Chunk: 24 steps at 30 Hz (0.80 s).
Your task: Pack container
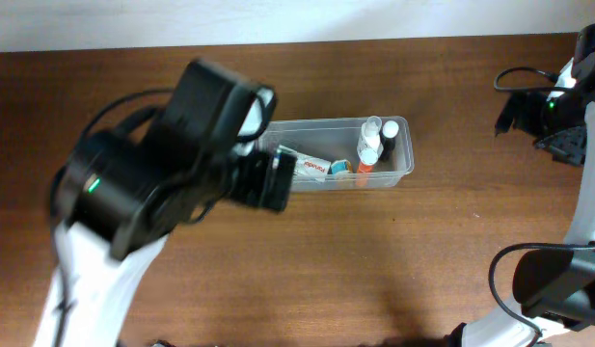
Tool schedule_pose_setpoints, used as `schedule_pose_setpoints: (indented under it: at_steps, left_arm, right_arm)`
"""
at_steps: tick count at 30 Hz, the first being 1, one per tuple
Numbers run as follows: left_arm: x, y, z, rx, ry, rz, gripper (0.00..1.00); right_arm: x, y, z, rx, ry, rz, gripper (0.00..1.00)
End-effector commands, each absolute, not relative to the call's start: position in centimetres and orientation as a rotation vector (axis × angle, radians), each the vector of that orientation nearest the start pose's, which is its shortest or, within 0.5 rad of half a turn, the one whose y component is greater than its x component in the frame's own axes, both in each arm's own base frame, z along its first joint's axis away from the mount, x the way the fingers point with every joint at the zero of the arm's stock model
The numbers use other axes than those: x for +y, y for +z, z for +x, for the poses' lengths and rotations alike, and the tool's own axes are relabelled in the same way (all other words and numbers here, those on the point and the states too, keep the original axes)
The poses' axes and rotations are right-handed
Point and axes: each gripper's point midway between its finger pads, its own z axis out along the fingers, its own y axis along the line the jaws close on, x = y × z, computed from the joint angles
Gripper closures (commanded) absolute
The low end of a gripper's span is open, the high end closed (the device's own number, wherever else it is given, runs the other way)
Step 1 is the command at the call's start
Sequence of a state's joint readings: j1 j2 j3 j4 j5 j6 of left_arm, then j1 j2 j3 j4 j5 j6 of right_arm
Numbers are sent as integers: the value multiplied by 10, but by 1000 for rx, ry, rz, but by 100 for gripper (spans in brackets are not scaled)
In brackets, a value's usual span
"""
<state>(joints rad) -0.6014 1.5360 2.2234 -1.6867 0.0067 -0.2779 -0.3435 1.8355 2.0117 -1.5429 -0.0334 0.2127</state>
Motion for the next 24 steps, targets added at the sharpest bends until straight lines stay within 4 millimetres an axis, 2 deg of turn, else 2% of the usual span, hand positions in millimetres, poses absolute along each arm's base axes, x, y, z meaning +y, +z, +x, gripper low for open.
schedule_pose_setpoints:
  at_steps: [1,5,11,18,24]
  left_arm:
    - [-143,377,214,2561,-347,311,1]
    - [-115,369,179,2545,-366,222,1]
    - [-94,358,152,2420,-429,168,1]
    - [-90,334,147,2298,-493,154,1]
    - [-89,315,145,2346,-469,160,1]
  right_arm:
    - [-123,229,349,2823,12,817,2]
    - [-123,229,349,2823,12,817,2]
    - [-123,229,349,2823,12,817,2]
    - [-123,229,349,2823,12,817,2]
    - [-123,229,349,2823,12,817,2]
